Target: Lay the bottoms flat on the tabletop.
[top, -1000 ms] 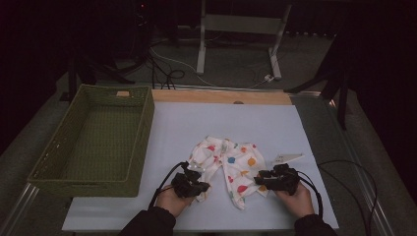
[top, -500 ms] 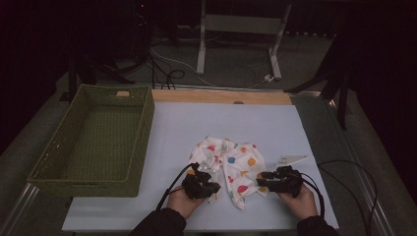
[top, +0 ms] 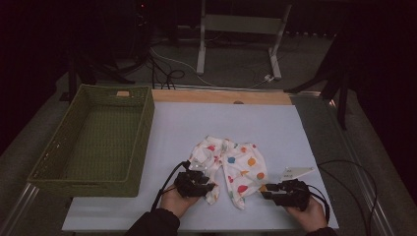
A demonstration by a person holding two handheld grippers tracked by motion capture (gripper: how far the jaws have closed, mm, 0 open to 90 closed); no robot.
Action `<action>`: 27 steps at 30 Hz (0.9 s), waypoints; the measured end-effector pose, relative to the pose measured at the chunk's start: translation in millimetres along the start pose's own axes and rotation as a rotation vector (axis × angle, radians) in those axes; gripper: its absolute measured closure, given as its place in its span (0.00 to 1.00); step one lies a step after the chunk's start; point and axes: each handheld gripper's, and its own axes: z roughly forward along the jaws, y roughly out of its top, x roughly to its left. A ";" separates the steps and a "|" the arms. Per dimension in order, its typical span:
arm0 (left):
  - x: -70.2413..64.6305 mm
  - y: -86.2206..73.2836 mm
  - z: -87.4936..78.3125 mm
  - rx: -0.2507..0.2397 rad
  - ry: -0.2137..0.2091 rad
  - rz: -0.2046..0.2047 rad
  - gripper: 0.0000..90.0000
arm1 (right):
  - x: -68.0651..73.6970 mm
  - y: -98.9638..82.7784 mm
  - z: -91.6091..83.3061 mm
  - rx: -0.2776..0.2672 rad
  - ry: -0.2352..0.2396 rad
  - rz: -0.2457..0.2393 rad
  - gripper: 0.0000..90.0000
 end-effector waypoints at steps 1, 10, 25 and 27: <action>-0.6 0.3 0.8 0.002 -0.002 0.001 0.70 | 0.1 -0.1 2.6 0.011 -0.005 -0.009 0.69; -7.3 4.2 10.6 0.020 -0.012 0.015 0.67 | 0.9 9.7 7.3 0.033 -0.037 -0.056 1.00; 0.6 0.2 0.2 -0.012 0.004 0.002 0.63 | 5.9 6.7 15.2 0.068 -0.017 -0.083 0.73; 3.7 -1.8 -3.2 -0.022 0.016 -0.008 0.61 | 7.1 7.3 17.2 0.068 -0.039 -0.099 0.77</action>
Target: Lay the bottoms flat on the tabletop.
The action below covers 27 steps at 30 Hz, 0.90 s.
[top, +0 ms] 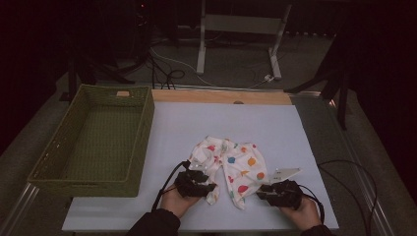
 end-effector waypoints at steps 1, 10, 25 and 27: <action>1.6 -1.1 -1.7 0.000 0.002 -0.008 0.60 | 0.2 0.8 0.8 -0.002 -0.018 -0.003 0.81; 8.7 -12.8 -15.1 -0.026 0.033 -0.014 0.55 | 1.2 5.7 -9.7 -0.008 -0.009 -0.018 0.99; 19.6 -27.1 -26.9 -0.051 0.093 -0.023 0.48 | -41.4 31.9 -6.1 -0.017 -0.019 0.053 0.99; 19.8 -27.9 -26.9 -0.047 0.101 -0.017 0.47 | -47.6 35.2 2.6 0.011 -0.023 0.060 0.99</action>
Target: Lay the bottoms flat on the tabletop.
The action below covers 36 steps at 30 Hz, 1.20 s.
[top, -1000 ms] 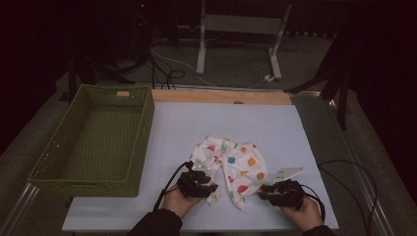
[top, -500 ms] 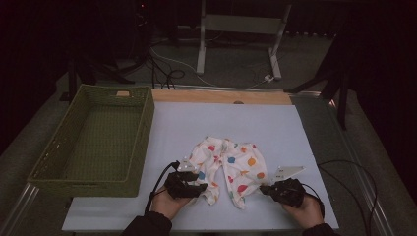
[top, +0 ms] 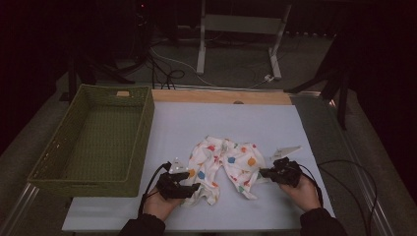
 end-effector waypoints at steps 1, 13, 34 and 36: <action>0.4 -0.5 -0.2 -0.001 0.004 0.003 0.47 | -2.8 1.1 4.3 0.004 0.004 0.002 0.99; 3.0 -7.3 3.6 0.005 0.034 0.026 0.46 | -12.5 -0.7 20.7 -0.031 0.000 0.072 0.96; 4.0 -10.7 6.7 0.010 0.045 0.022 0.43 | 15.7 -35.2 -19.4 -0.113 0.027 0.063 0.94; 3.8 -10.7 6.8 0.010 0.045 0.022 0.43 | 20.8 -38.3 -19.9 -0.114 0.041 0.055 0.96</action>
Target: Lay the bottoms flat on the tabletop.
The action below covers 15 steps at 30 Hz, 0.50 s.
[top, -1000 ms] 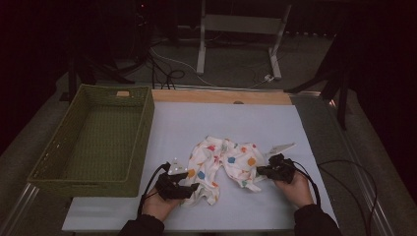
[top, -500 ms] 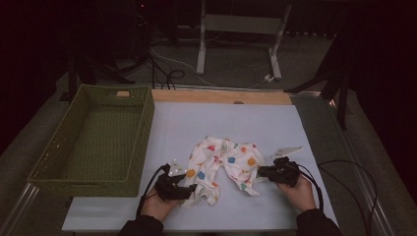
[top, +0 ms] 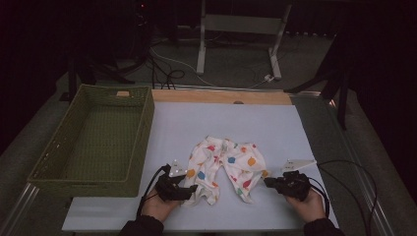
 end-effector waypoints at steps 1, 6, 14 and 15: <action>0.0 0.0 0.0 0.000 0.000 0.000 0.43 | 0.0 0.0 0.0 0.000 0.000 0.000 0.96; 0.0 0.0 0.3 -0.003 -0.005 -0.001 0.43 | 6.8 -1.7 8.1 0.032 -0.012 -0.028 0.92; 0.5 -0.4 0.3 -0.004 -0.013 0.000 0.43 | -6.2 8.7 30.2 0.056 -0.094 -0.050 0.80; 0.5 -0.4 0.3 -0.004 -0.013 0.000 0.42 | -6.2 8.7 30.2 0.056 -0.094 -0.050 0.80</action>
